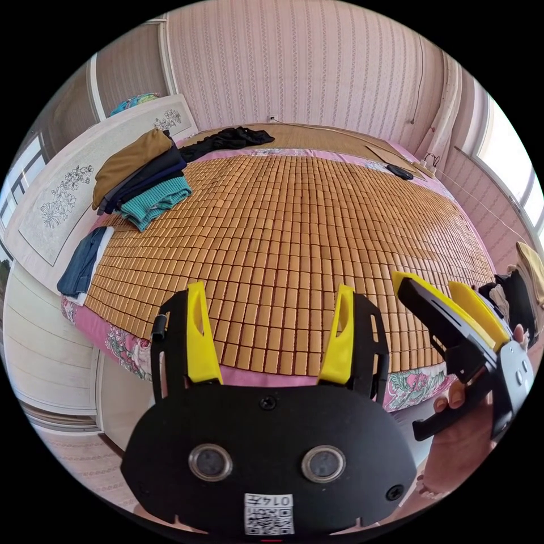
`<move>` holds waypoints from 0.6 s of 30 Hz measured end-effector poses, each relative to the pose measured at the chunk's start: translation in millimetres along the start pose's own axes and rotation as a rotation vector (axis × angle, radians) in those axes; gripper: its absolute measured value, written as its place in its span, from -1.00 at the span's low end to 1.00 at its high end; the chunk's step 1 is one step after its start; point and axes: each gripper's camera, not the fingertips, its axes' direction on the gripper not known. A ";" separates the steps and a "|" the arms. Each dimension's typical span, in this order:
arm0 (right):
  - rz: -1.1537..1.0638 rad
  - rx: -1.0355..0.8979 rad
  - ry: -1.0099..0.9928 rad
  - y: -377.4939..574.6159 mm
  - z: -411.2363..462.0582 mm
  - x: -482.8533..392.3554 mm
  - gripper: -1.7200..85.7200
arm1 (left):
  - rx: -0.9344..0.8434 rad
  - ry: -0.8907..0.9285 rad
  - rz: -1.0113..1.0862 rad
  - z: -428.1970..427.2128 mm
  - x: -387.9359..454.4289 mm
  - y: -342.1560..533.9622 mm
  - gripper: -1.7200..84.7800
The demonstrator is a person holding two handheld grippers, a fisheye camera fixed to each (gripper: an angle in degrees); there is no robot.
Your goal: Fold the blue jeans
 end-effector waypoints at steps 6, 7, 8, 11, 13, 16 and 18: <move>-0.001 -0.001 -0.002 0.9 -0.5 0.3 -0.50 | -0.001 0.000 0.001 0.0 -0.1 0.6 -0.28; -0.001 -0.001 -0.002 1.0 -0.4 0.4 -0.50 | -0.002 0.001 0.001 0.1 -0.2 0.6 -0.28; -0.001 -0.002 -0.001 1.2 -0.4 0.5 -0.50 | -0.002 0.002 0.001 0.2 -0.3 0.6 -0.28; -0.002 -0.003 -0.001 1.7 -0.3 0.7 -0.50 | -0.002 0.005 -0.002 0.3 -1.0 0.8 -0.28; -0.002 -0.004 0.000 2.0 0.0 0.8 -0.50 | -0.003 0.006 -0.006 0.6 -1.9 0.9 -0.29; -0.002 -0.007 -0.001 2.3 0.5 1.2 -0.50 | -0.006 0.005 -0.017 1.0 -3.4 0.5 -0.31; -0.002 -0.007 -0.004 2.6 0.2 1.6 -0.50 | -0.006 0.004 -0.022 1.0 -4.1 0.3 -0.32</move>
